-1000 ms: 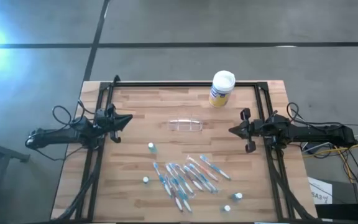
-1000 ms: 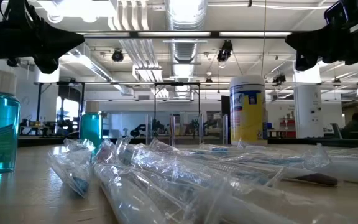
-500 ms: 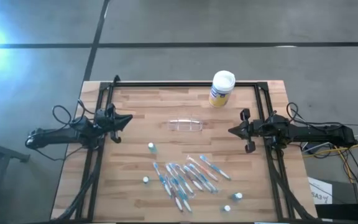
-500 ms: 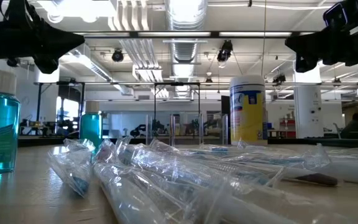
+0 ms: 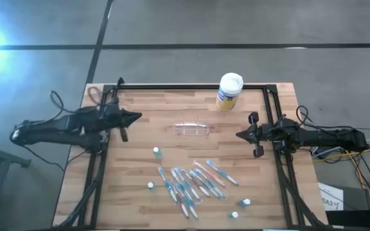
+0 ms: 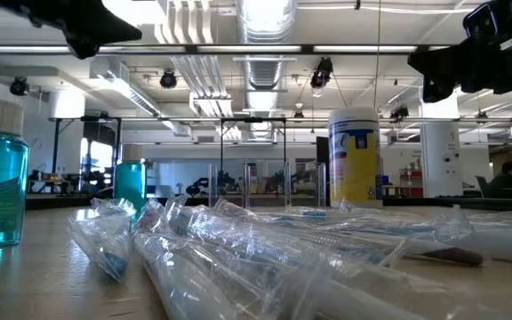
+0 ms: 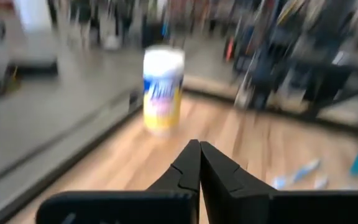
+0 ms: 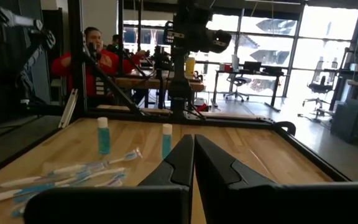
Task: Pick & Place toothbrushing station
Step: Put the blue mouthwash into the transparent organizer
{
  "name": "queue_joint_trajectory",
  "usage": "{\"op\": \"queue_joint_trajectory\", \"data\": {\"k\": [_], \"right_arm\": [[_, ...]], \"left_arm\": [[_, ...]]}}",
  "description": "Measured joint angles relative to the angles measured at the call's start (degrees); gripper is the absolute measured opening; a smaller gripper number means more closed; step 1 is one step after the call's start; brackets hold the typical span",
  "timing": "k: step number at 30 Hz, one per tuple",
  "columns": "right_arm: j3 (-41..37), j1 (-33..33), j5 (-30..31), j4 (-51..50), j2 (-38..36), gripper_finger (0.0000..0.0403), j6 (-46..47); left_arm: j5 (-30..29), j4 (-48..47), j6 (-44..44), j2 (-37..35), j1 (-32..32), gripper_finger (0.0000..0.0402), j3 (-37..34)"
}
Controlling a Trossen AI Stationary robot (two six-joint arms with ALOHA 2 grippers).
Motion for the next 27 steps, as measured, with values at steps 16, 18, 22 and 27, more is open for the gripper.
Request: {"op": "queue_joint_trajectory", "data": {"k": [16, 18, 22, 27], "right_arm": [[-0.01, -0.04, 0.02, -1.15, 0.00, 0.0008, -2.36], [-0.02, -0.02, 0.02, -1.16, 0.00, 0.0008, -2.37], [0.00, -0.02, 0.00, -1.14, 0.00, 0.0008, -1.60], [0.00, -0.02, 0.01, -1.09, 0.00, 0.0008, 0.73]], "left_arm": [[-0.55, -44.25, -17.55, 34.80, -2.11, 0.0123, 32.72], [0.16, -47.05, -16.47, 37.86, -2.76, 0.0144, 35.08], [1.79, -48.42, -15.90, 43.47, -4.19, 0.0175, 37.63], [3.51, -49.93, -16.35, 46.70, -5.56, 0.0194, 38.19]]}}
